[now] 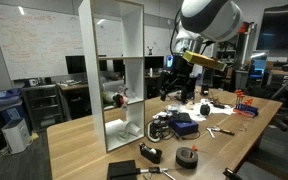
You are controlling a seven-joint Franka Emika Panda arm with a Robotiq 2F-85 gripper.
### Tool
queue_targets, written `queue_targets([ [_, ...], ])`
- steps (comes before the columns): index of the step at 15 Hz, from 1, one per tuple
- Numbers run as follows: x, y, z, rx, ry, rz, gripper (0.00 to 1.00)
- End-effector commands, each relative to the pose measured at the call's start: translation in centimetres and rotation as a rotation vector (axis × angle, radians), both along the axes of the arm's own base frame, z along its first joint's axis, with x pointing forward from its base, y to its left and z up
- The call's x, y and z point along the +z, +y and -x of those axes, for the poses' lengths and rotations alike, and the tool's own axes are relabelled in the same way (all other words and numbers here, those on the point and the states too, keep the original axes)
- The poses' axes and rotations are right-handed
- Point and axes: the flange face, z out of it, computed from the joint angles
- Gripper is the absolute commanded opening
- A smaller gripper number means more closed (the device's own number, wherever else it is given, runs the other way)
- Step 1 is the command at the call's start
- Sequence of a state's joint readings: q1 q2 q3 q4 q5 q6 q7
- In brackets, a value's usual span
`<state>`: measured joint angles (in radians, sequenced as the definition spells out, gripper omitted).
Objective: Pick up the bottle from the middle shelf and put it on the table
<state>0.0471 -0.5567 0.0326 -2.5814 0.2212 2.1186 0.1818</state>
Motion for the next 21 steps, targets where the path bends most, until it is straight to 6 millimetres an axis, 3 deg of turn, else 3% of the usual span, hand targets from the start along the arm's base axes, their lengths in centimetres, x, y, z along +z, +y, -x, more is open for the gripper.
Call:
queue_targets([
  [1,0.2,0.0,-0.1,0.0,-0.002,0.0,1.0],
  [13,0.3,0.0,-0.3,-0.007,-0.005,0.003,1.0],
  [17,0.0,0.4,-1.7,-0.111,0.033,-0.027,1.0],
  [21,0.1,1.3,-5.3,-0.276,0.048,-0.08,1.0],
])
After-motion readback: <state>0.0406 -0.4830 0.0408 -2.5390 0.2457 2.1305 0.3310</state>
